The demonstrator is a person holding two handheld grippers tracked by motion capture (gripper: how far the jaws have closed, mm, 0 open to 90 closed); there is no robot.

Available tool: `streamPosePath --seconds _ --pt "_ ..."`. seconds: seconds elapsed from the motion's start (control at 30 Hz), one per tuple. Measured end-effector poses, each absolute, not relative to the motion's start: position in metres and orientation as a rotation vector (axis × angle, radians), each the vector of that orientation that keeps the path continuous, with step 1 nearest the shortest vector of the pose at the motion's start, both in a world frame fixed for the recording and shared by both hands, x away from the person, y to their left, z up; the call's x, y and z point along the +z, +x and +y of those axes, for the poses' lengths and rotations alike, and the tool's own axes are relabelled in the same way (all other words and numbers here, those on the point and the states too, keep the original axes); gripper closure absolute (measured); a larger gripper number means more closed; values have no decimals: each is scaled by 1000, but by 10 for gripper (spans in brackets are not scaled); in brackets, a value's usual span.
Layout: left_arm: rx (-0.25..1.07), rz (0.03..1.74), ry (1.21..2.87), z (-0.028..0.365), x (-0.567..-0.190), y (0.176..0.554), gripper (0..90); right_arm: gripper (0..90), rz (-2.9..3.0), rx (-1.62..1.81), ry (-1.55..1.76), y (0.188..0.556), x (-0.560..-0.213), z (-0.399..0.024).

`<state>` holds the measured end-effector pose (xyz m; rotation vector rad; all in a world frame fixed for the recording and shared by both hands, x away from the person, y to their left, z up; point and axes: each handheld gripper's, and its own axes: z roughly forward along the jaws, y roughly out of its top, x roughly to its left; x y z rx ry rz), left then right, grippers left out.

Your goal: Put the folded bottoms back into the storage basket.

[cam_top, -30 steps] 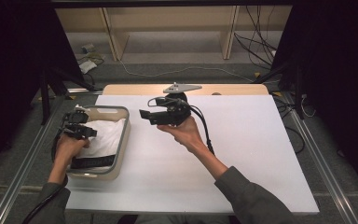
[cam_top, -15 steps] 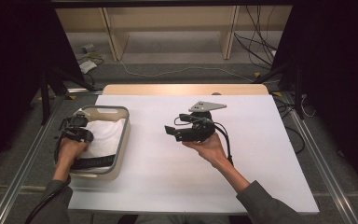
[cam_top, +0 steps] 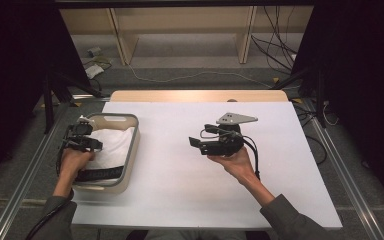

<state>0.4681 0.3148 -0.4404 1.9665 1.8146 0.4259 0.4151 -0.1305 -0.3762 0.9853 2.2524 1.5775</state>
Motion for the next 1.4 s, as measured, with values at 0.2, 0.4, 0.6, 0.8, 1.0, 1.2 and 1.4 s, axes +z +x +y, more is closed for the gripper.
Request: streamPosePath --seconds 0.2,0.4,0.6,0.8,1.0,1.2,1.4 --pt "387 1748 1978 307 -431 465 610 239 2248 1565 1000 415 -380 -136" --pt "371 1658 1969 291 -420 459 446 239 2236 1558 1010 413 -384 -141" --pt "398 1594 1954 279 -412 454 346 239 2226 1557 1019 410 -388 -146" --pt "431 1542 1919 271 -406 446 283 238 2217 1553 1021 407 -390 -150" --pt "436 1473 1885 258 -396 439 228 239 2194 1563 1028 405 -390 -157" --pt "410 1409 1848 246 -392 432 198 236 2182 1565 1033 402 -391 -163" --pt "373 1341 1805 230 -388 425 186 229 2169 1570 1047 401 -393 -168"
